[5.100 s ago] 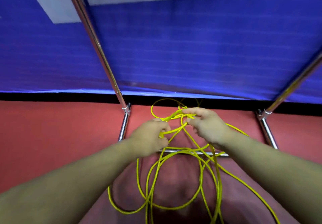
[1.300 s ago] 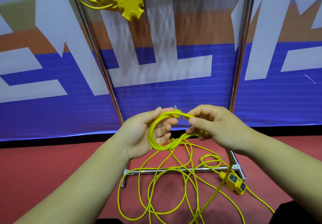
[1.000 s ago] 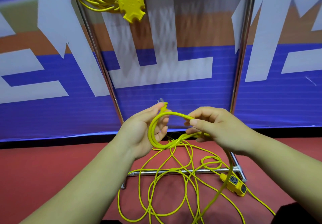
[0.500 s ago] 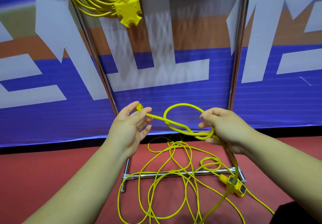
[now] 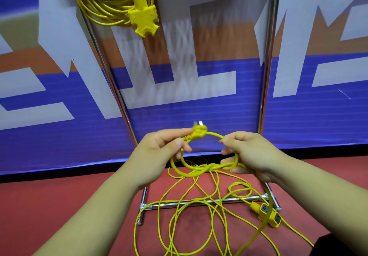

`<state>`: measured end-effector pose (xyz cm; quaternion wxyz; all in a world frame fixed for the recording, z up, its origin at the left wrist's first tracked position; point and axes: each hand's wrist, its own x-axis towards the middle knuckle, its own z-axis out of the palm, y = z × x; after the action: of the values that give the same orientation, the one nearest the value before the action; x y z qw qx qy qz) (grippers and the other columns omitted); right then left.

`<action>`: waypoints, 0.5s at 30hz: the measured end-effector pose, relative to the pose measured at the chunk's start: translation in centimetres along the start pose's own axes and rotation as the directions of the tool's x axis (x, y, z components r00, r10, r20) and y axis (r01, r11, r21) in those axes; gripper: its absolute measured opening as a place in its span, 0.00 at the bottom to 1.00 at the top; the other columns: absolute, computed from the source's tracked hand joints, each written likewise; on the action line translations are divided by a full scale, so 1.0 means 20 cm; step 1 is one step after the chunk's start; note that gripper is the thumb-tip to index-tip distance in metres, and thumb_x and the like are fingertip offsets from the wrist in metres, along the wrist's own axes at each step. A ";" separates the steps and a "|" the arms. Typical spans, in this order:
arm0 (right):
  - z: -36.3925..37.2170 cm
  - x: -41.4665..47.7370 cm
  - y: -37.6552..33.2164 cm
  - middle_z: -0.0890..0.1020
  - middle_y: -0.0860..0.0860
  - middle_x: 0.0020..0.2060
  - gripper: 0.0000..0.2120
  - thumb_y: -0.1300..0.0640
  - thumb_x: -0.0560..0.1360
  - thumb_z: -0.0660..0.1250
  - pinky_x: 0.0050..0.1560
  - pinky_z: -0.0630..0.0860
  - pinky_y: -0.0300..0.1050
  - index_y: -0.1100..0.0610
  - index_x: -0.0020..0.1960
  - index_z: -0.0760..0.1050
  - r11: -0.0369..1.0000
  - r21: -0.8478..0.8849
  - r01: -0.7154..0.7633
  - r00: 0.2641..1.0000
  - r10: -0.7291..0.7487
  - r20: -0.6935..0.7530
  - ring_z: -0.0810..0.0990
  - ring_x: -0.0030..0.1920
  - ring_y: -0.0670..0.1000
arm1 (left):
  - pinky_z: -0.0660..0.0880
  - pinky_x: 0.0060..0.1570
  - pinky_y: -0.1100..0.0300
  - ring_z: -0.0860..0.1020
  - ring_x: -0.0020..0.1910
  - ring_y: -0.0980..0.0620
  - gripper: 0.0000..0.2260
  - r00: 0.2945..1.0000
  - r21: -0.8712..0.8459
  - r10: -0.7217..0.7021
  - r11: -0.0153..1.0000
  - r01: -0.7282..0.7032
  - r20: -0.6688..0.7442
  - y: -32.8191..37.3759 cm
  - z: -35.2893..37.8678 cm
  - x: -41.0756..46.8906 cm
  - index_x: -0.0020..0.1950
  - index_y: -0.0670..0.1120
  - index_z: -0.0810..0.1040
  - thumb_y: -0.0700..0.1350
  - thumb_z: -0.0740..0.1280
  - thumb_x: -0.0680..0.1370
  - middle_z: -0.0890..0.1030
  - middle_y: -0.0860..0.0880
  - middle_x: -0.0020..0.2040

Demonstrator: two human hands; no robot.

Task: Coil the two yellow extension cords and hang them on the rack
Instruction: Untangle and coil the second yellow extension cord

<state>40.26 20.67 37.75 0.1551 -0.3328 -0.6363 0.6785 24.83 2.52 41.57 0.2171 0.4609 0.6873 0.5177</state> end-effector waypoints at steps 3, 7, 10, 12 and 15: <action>0.02 -0.02 -0.02 0.84 0.56 0.49 0.06 0.51 0.80 0.67 0.32 0.81 0.45 0.51 0.52 0.81 0.999 -0.001 0.046 0.999 -0.046 0.018 0.88 0.42 0.55 | 0.71 0.36 0.58 0.71 0.35 0.48 0.12 0.999 0.158 0.032 0.987 -0.038 0.041 -0.01 0.02 0.00 0.59 0.53 0.83 0.42 0.62 0.83 0.83 0.51 0.39; 0.03 -0.05 -0.05 0.84 0.55 0.49 0.06 0.52 0.81 0.65 0.31 0.79 0.44 0.50 0.54 0.80 0.992 -0.013 0.123 0.992 -0.122 0.038 0.88 0.42 0.55 | 0.67 0.32 0.60 0.69 0.28 0.55 0.05 1.000 0.237 -0.003 0.971 0.007 -0.016 -0.03 0.01 0.03 0.55 0.50 0.77 0.41 0.64 0.82 0.83 0.49 0.35; 0.03 -0.07 -0.07 0.85 0.55 0.48 0.05 0.53 0.81 0.65 0.29 0.79 0.43 0.49 0.54 0.79 0.983 -0.002 0.182 0.982 -0.181 0.049 0.87 0.41 0.56 | 0.68 0.33 0.59 0.72 0.29 0.54 0.02 0.994 0.241 -0.025 0.969 0.050 -0.107 -0.05 0.01 0.03 0.47 0.46 0.77 0.41 0.68 0.80 0.84 0.47 0.35; 0.04 -0.09 -0.07 0.85 0.55 0.47 0.06 0.53 0.81 0.64 0.29 0.80 0.43 0.49 0.55 0.79 0.978 0.000 0.207 0.977 -0.207 0.057 0.87 0.41 0.56 | 0.71 0.37 0.56 0.75 0.33 0.53 0.04 0.977 0.240 -0.023 0.968 0.075 -0.213 -0.06 0.01 0.04 0.42 0.48 0.81 0.42 0.72 0.77 0.83 0.44 0.36; 0.04 -0.09 -0.07 0.85 0.55 0.47 0.06 0.53 0.81 0.64 0.29 0.80 0.43 0.49 0.56 0.78 0.974 0.016 0.227 0.972 -0.228 0.064 0.87 0.40 0.56 | 0.76 0.45 0.54 0.79 0.41 0.53 0.05 0.946 0.240 -0.032 0.964 0.114 -0.324 -0.08 -0.01 0.05 0.40 0.51 0.83 0.45 0.76 0.73 0.80 0.44 0.46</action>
<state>40.78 19.18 39.63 0.2123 -0.2347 -0.6720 0.6695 23.62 3.16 40.30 0.0617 0.3698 0.7909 0.4836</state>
